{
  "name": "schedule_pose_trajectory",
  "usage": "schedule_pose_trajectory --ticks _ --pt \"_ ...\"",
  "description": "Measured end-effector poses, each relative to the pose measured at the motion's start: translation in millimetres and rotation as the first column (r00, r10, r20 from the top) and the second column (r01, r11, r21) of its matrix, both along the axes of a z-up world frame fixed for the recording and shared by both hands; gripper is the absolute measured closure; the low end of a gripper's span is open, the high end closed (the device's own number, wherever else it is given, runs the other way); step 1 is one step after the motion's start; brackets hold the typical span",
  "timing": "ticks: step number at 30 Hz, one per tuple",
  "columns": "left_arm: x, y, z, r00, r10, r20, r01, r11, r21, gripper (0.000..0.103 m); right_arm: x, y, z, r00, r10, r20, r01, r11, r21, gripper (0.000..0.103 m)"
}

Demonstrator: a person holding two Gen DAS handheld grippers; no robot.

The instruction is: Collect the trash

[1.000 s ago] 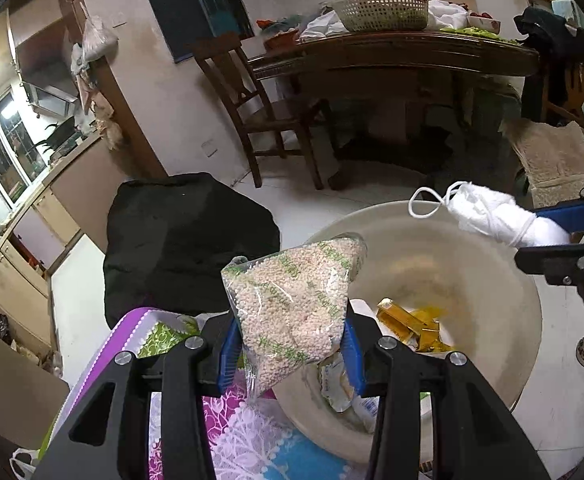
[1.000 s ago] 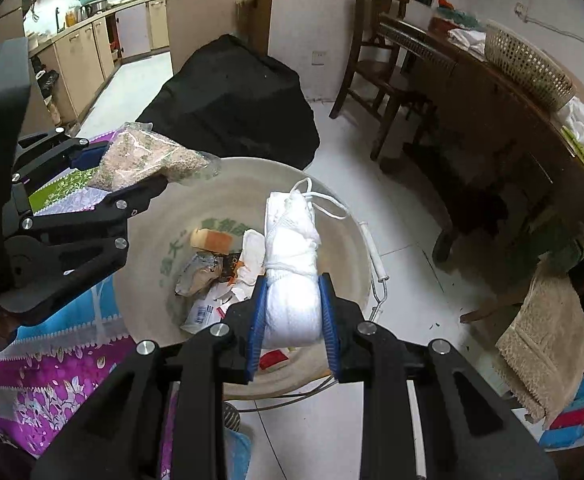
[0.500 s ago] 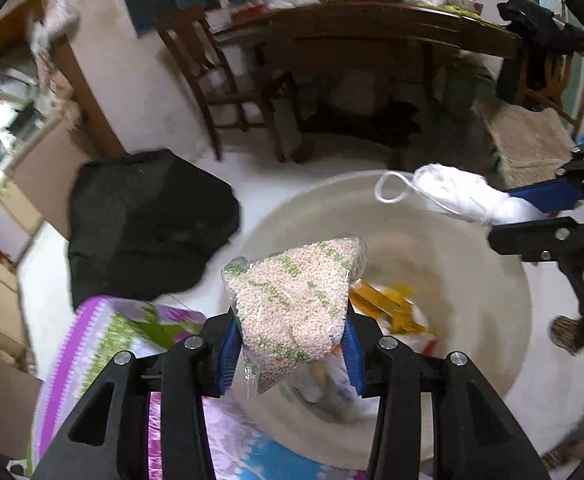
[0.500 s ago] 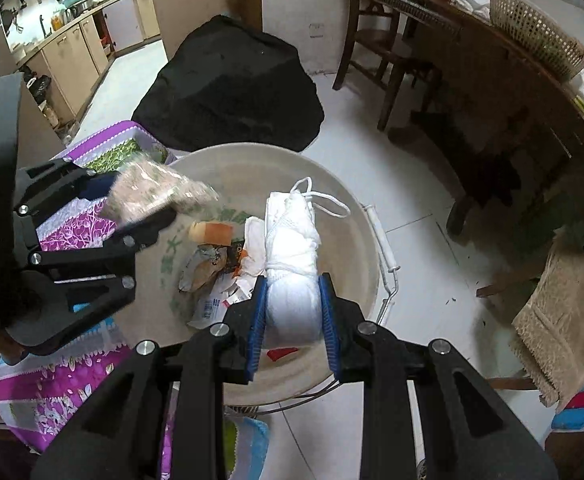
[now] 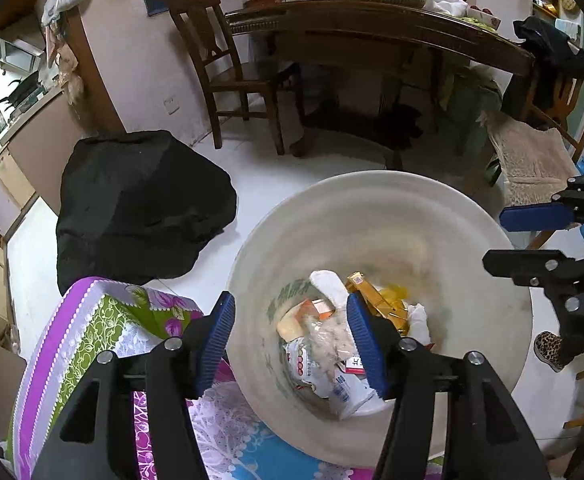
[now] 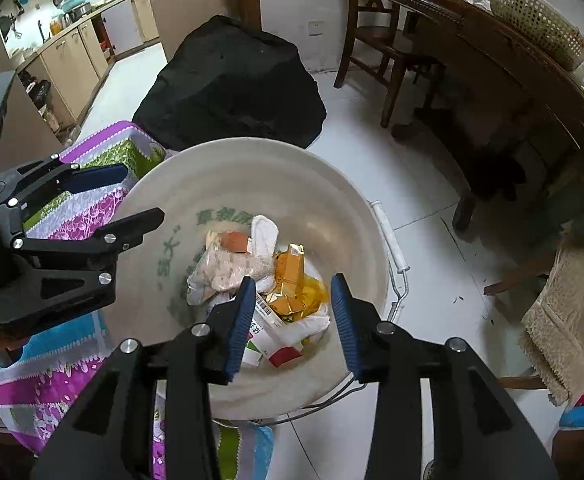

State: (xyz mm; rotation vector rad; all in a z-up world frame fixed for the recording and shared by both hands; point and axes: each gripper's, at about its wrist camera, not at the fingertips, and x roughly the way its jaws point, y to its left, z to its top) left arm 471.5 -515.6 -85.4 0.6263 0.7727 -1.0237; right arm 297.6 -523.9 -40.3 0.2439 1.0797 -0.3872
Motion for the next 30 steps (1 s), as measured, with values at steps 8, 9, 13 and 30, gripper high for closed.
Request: schedule_pose_trajectory --ticks 8,9,13,30 --pt "-14 14 -4 1.000 0.000 -0.016 -0.001 1.000 -0.021 0.043 -5 7 -12 1.000 -0.001 -0.004 0.001 1.000 0.023 0.065" --pt "-17 19 -5 1.000 0.003 -0.021 -0.003 0.999 -0.037 0.040 -7 9 -13 1.000 -0.004 0.001 0.004 1.000 0.024 0.065" --pt "-45 52 -2 0.999 0.021 0.041 -0.015 0.989 -0.145 0.024 -28 30 -16 0.997 -0.029 0.072 0.030 0.999 -0.014 0.031" --pt "-180 209 42 0.954 0.208 0.215 -0.089 0.883 -0.460 0.004 -176 131 16 0.853 -0.207 0.479 0.327 0.928 -0.181 0.005"
